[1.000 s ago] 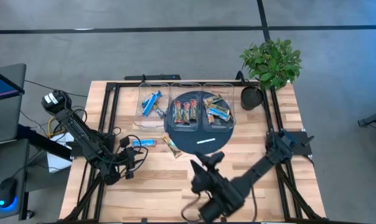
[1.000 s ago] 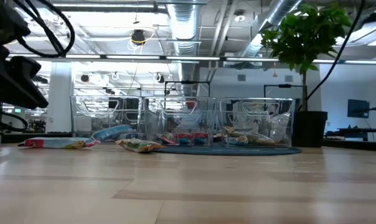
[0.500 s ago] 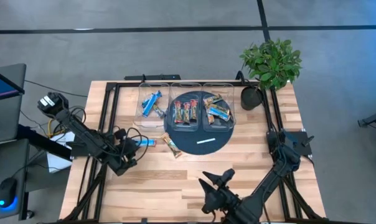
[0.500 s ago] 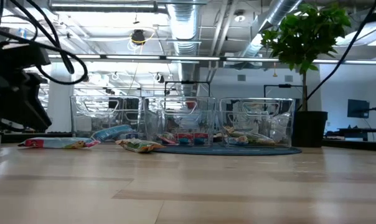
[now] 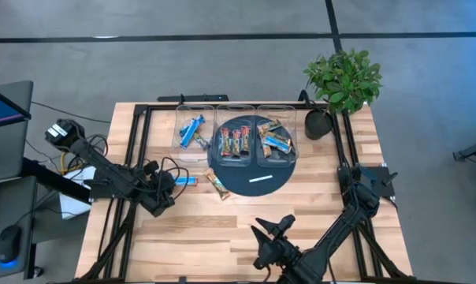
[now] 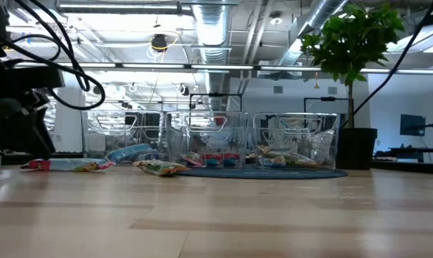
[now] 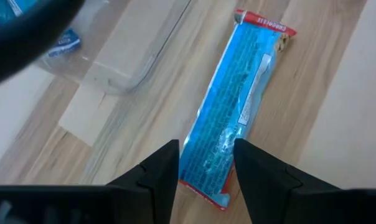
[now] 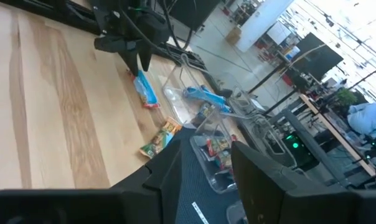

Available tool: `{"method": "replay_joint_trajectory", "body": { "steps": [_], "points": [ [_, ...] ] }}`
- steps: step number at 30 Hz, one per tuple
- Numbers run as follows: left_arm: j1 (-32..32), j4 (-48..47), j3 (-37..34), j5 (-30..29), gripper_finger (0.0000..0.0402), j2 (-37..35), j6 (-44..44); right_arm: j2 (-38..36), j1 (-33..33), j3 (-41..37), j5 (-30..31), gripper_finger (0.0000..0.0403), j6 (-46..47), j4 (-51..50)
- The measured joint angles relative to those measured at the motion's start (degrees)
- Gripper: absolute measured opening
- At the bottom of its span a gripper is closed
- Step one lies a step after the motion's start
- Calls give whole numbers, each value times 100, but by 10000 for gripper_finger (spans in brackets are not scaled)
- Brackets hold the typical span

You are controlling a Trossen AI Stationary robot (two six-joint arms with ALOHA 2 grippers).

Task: Pick and place Granola Bars by type
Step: Put the red granola bar into the middle transparent bin

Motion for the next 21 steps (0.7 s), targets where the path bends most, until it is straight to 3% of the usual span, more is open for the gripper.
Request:
{"method": "replay_joint_trajectory", "body": {
  "steps": [10,21],
  "points": [
    [88,82,0,240,151,0,8,0,-2,1,0,133,1,113],
    [-46,1318,0,1064,151,-4,920,0,0,2,-2,133,1,137]
  ]
}}
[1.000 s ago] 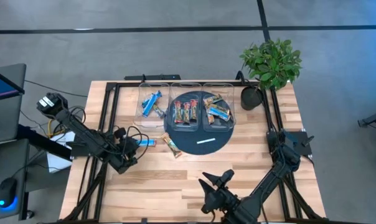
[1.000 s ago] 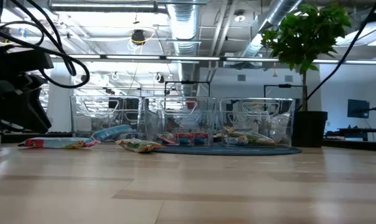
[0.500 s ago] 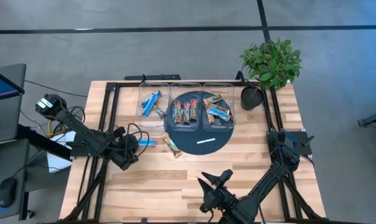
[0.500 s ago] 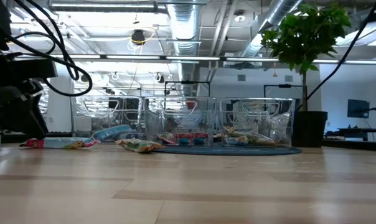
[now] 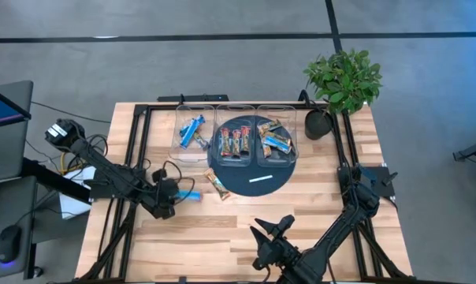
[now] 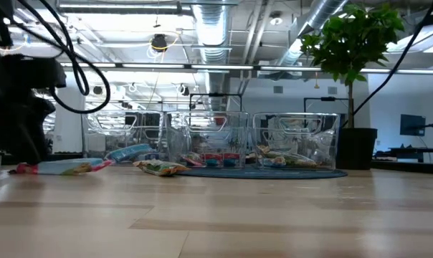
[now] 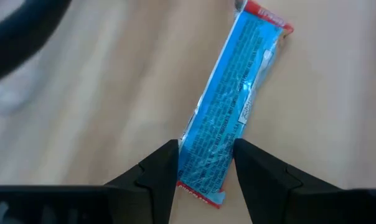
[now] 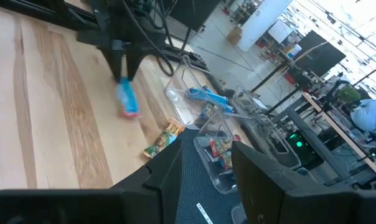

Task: Pick and place Granola Bars by type
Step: Put the red granola bar into the middle transparent bin

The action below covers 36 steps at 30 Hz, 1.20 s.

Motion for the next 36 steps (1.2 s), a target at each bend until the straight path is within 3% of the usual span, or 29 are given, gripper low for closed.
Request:
{"method": "replay_joint_trajectory", "body": {
  "steps": [11,19,28,36],
  "points": [
    [-519,1434,-4,73,154,4,1702,0,-38,0,-2,131,0,-2],
    [-493,2111,-4,73,211,4,2842,0,-164,2,-7,131,2,21],
    [-291,2320,-4,76,270,39,3097,0,-221,2,-15,131,2,65],
    [-89,3117,-4,400,272,1145,3277,0,-216,2,-16,131,2,85]
  ]
}}
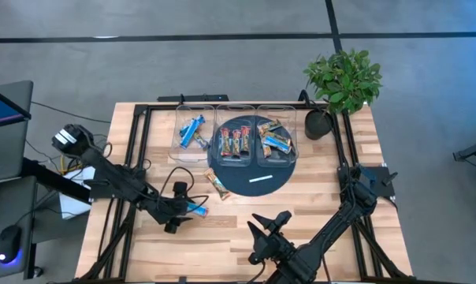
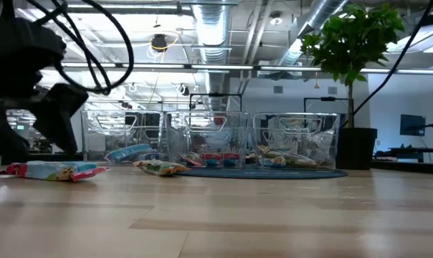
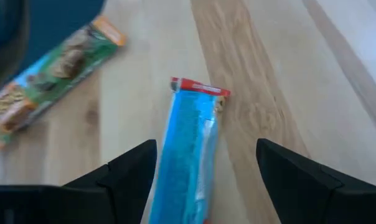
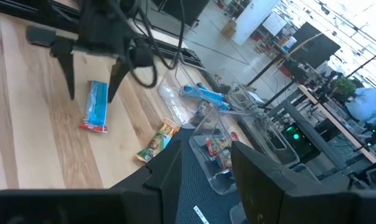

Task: Pick and place Granola Bars by type
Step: Put the red granola bar into the middle transparent bin

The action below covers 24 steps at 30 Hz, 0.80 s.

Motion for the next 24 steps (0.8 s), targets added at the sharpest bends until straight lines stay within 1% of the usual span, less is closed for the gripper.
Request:
{"method": "replay_joint_trajectory", "body": {
  "steps": [4,9,17,24],
  "points": [
    [128,254,0,59,272,502,-3,0,0,0,-2,131,0,2],
    [386,381,35,366,272,884,-362,0,-2,2,-4,131,0,4],
    [415,334,22,483,272,857,-442,0,0,2,-19,131,0,17],
    [421,312,22,656,272,855,-295,0,0,2,-264,131,0,17]
  ]
}}
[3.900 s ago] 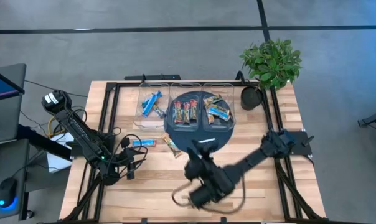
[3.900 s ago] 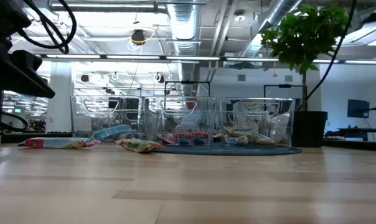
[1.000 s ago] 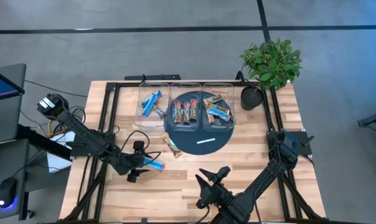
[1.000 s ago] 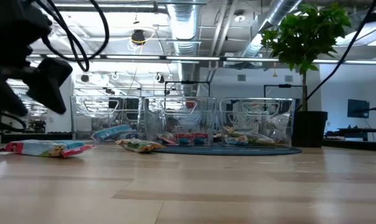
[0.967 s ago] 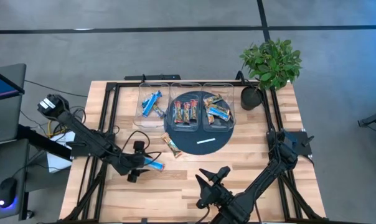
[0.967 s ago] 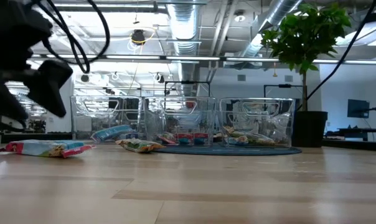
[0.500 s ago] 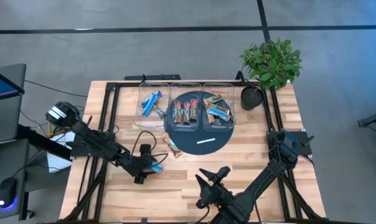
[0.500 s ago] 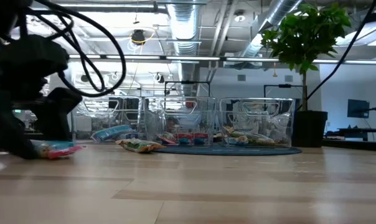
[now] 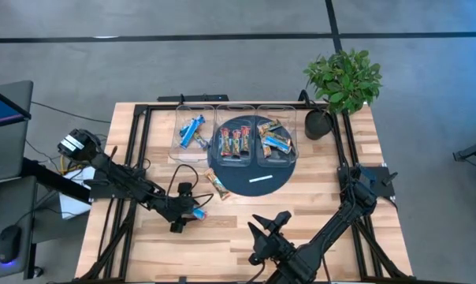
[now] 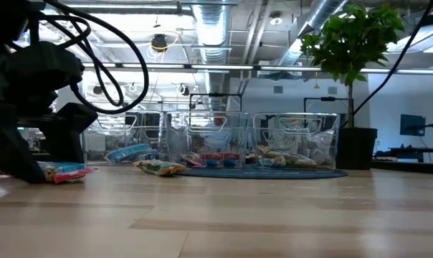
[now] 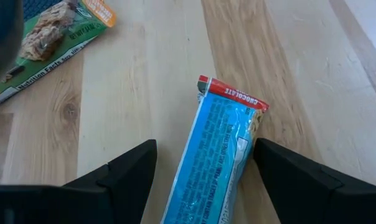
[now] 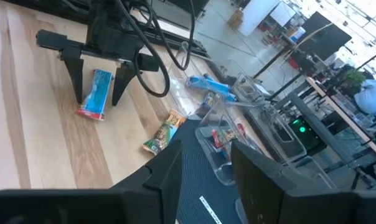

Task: Pick and place Granola Bars by type
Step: Put the red granola bar into the middle transparent bin

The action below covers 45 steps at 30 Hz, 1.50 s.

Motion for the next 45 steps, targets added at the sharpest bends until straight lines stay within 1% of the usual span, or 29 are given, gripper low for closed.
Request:
{"method": "replay_joint_trajectory", "body": {
  "steps": [4,10,14,21,30,34,37,40,42,45],
  "points": [
    [-2,1,-2,3,258,2,29,0,0,0,-9,131,0,0],
    [-12,32,-5,29,205,9,51,0,0,0,-13,131,0,0],
    [-14,65,-9,41,182,13,53,0,0,0,-14,131,0,2],
    [-13,352,51,86,160,22,292,0,0,0,-14,131,0,2],
    [-6,373,455,200,132,42,883,0,0,0,-16,131,0,2],
    [-6,379,663,171,128,39,1166,0,0,0,-18,131,0,2],
    [-6,391,855,-93,128,37,1555,0,0,0,-18,131,0,2],
    [-6,404,1138,-596,129,35,2130,0,0,0,-18,131,0,2],
    [3,412,1366,-1199,129,33,2560,0,0,0,-18,131,0,4],
    [141,431,1730,-2284,128,24,3062,0,0,0,-18,131,0,18]
  ]
}}
